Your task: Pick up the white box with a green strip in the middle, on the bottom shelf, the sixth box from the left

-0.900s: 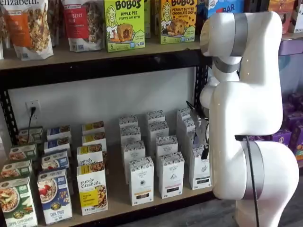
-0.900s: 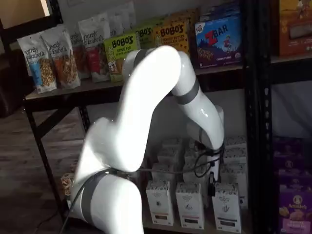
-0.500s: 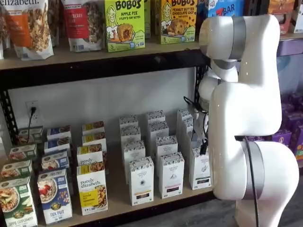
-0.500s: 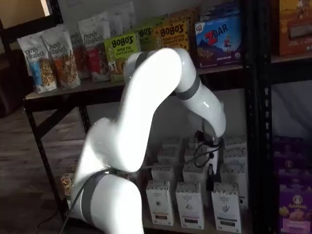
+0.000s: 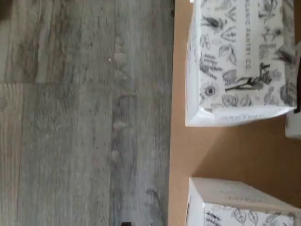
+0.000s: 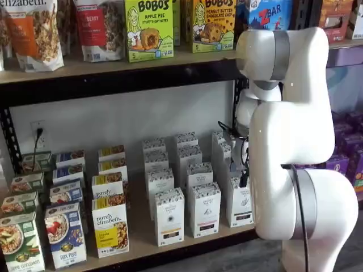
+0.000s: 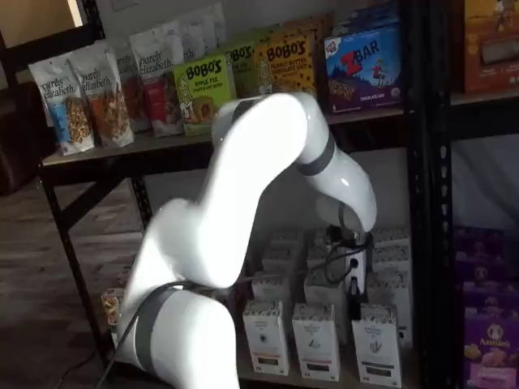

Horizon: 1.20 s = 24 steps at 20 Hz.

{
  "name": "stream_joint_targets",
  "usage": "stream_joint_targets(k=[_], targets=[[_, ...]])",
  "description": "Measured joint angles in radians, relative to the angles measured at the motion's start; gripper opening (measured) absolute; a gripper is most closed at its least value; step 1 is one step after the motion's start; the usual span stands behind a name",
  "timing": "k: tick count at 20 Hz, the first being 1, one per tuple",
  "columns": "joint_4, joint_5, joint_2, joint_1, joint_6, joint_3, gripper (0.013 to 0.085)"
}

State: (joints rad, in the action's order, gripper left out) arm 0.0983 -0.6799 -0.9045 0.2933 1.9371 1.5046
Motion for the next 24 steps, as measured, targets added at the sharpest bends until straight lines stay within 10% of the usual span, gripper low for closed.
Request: stream_joint_targets(k=[24], targets=[[-0.097,0.038,-0.212,-0.012,-0.091,0.194,0.085]])
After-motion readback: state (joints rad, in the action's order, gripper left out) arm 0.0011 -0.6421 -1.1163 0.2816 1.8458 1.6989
